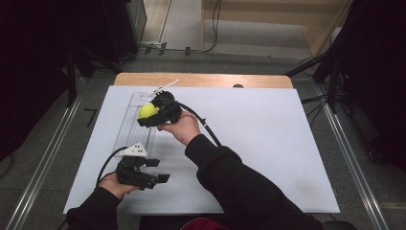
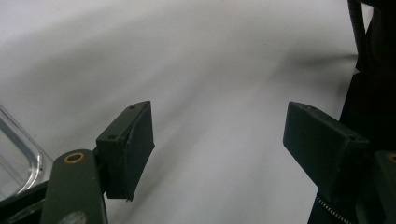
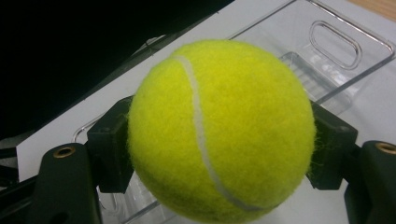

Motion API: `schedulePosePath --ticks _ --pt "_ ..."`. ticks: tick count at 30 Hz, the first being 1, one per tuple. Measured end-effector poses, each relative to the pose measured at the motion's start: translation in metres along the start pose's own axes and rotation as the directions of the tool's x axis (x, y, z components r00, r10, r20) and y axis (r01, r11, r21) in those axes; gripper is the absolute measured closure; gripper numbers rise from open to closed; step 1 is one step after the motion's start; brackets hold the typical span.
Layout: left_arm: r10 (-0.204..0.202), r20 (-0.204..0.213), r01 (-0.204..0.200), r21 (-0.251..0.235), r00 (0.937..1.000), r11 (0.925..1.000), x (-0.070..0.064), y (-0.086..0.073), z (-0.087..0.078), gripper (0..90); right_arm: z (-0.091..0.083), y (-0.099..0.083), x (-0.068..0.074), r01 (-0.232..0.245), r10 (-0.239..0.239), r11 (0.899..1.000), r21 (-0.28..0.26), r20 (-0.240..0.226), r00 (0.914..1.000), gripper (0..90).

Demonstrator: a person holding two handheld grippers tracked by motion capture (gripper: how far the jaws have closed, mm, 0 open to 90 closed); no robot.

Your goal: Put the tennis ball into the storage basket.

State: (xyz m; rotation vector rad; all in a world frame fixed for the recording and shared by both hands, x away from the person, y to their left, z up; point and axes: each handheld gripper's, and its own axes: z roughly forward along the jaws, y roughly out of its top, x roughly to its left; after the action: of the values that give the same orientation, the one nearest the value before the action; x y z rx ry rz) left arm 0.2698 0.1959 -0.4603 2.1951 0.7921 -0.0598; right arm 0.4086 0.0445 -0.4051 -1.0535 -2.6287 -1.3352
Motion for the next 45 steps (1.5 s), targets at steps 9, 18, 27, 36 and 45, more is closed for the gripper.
schedulePosePath --ticks 9,18,27,36,45 --pt "0.002 -0.001 -0.002 0.002 1.0 1.0 0.0 0.0 0.0 25.2 0.009 0.01 0.001 0.017 -0.017 1.0 0.013 0.003 0.9999 23.2" --pt "0.004 0.002 -0.004 0.001 1.0 1.0 0.0 0.0 0.0 25.2 0.019 0.017 0.005 0.021 -0.021 0.999 0.03 -0.006 0.9998 23.2" --pt "0.007 0.007 -0.007 0.003 1.0 1.0 0.0 0.0 0.0 25.2 0.027 0.022 0.008 0.02 -0.02 0.999 0.027 -0.016 0.9997 23.2" --pt "0.008 0.006 -0.008 0.002 0.9999 1.0 0.0 0.0 0.0 25.2 0.033 0.024 0.008 0.004 -0.003 1.0 0.024 -0.023 0.9997 23.3" --pt "0.009 0.005 -0.009 0.002 0.9999 1.0 0.0 0.0 -0.001 25.2 0.038 0.024 0.005 0.033 -0.033 0.999 0.003 -0.005 0.9995 23.2"
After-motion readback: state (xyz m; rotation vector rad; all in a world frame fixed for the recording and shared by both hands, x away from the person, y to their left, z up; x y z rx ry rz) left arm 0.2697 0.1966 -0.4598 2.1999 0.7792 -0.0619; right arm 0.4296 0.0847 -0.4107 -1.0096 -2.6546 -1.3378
